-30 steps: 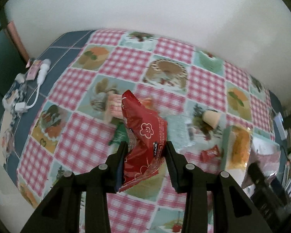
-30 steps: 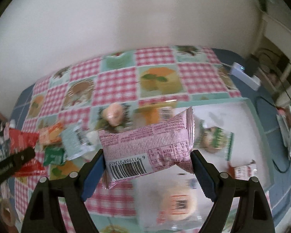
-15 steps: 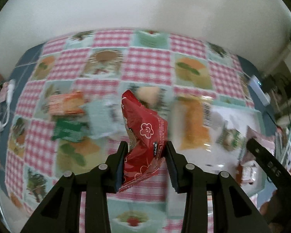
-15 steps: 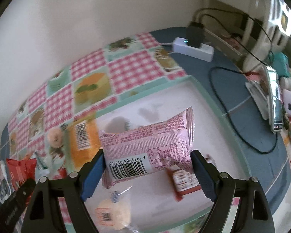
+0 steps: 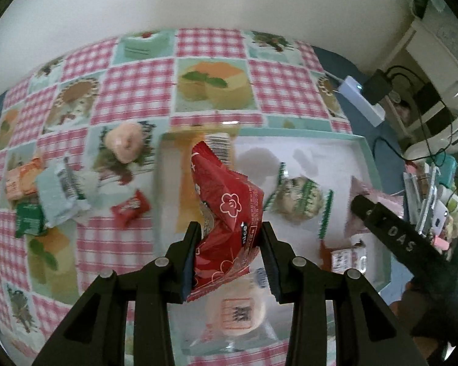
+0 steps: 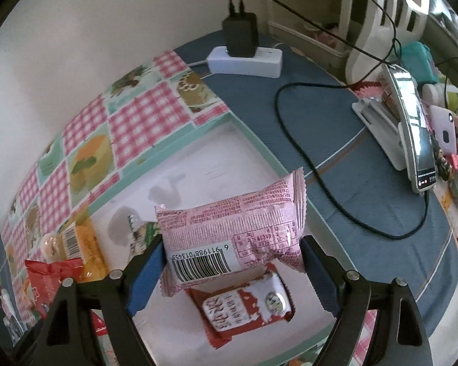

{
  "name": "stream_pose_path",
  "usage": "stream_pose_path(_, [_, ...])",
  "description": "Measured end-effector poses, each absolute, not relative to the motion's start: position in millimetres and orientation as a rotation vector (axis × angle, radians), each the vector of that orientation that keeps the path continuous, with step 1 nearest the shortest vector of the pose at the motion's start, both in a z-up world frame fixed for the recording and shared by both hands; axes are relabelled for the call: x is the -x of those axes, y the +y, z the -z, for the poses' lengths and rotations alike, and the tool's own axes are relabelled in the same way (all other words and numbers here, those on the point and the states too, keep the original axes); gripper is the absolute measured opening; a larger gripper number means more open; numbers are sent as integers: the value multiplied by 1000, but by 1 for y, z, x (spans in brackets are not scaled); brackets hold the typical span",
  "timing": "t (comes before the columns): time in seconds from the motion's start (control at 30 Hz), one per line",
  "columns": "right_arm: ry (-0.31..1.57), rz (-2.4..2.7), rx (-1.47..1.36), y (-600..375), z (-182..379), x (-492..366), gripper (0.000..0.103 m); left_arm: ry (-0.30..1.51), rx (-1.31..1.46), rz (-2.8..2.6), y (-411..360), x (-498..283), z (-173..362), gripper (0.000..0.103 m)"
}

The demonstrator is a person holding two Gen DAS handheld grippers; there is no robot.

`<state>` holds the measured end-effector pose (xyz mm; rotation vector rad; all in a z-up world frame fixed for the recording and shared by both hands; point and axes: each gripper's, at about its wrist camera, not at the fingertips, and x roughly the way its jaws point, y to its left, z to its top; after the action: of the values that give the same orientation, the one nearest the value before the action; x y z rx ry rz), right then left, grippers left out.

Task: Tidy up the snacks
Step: 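Carry the red packet and pink pack over the white tray, then open left tool over the tray while right releases the pink pack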

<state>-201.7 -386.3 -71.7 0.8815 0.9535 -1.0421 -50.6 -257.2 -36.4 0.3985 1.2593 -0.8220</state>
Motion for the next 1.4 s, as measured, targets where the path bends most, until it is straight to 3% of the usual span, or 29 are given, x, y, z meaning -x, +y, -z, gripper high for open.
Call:
stream_pose_path(0.2, [951, 1053, -897, -394, 76, 207, 88, 1284, -392, 868, -272, 57, 41, 41])
stream_pose_path(0.3, [952, 1058, -905, -395, 77, 209, 88, 1289, -390, 870, -273, 57, 41, 59])
stream_pose_path(0.5, [955, 1057, -907, -393, 76, 209, 90, 1279, -391, 853, -267, 53, 35, 59])
stream_pose_path(0.63, [953, 1048, -895, -392, 74, 207, 91, 1276, -385, 803, -259, 41, 33, 71])
stream_pose_path(0.77, [960, 1031, -898, -391, 76, 205, 93, 1283, -361, 750, -248, 27, 33, 72])
stream_pose_path(0.83, [962, 1025, -897, -391, 76, 205, 95, 1281, -351, 720, -241, 18, 33, 86])
stream_pose_path(0.87, [961, 1024, -896, -391, 76, 205, 99, 1278, -343, 707, -238, 14, 33, 88])
stream_pose_path(0.93, [944, 1019, -894, -390, 73, 205, 103, 1279, -324, 677, -231, 5, 34, 88])
stream_pose_path(1.1, [929, 1008, -879, -387, 66, 202, 103, 1273, -286, 600, -212, -13, 36, 94])
stream_pose_path(1.4, [947, 1005, -866, -381, 64, 192, 103, 1218, -319, 487, -177, -43, 28, 95])
